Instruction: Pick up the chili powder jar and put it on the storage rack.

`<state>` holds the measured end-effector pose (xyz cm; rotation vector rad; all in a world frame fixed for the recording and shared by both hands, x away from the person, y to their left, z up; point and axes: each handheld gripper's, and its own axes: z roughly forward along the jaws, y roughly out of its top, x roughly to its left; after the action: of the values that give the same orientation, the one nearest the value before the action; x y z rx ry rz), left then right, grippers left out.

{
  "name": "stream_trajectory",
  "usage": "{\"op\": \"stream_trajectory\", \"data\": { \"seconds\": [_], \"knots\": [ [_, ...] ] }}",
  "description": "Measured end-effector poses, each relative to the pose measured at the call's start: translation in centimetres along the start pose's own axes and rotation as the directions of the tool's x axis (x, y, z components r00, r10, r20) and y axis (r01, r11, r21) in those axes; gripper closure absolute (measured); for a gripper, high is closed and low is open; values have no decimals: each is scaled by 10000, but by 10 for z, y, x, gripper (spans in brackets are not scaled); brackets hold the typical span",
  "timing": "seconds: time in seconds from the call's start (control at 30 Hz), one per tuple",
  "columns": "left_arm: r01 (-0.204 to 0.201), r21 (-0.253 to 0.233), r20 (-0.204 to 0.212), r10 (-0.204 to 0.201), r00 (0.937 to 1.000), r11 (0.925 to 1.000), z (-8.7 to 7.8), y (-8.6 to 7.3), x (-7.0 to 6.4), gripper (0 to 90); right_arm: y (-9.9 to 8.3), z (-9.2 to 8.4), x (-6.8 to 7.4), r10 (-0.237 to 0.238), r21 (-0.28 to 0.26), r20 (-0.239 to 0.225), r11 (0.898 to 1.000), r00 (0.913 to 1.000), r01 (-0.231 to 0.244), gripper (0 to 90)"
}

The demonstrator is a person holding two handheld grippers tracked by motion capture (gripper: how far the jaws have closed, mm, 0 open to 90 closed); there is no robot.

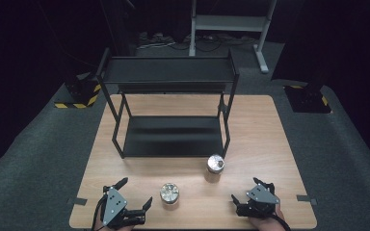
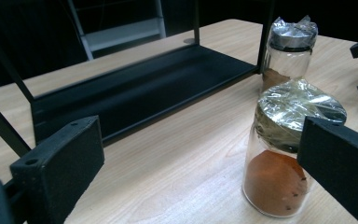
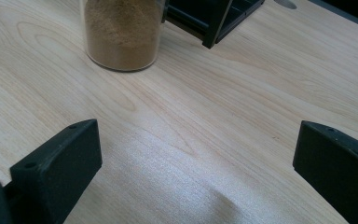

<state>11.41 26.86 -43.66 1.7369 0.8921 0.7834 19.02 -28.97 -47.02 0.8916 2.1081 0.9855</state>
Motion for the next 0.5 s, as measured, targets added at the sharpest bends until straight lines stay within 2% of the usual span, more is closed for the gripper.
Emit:
{"op": "stream_trajectory", "data": {
  "seconds": [0.5],
  "knots": [
    [156,-368,442,-140,9989,9992,3,1,-8,4,0,0,-1,-2,-14,-31,10000,10000,2,3]
  ]
}}
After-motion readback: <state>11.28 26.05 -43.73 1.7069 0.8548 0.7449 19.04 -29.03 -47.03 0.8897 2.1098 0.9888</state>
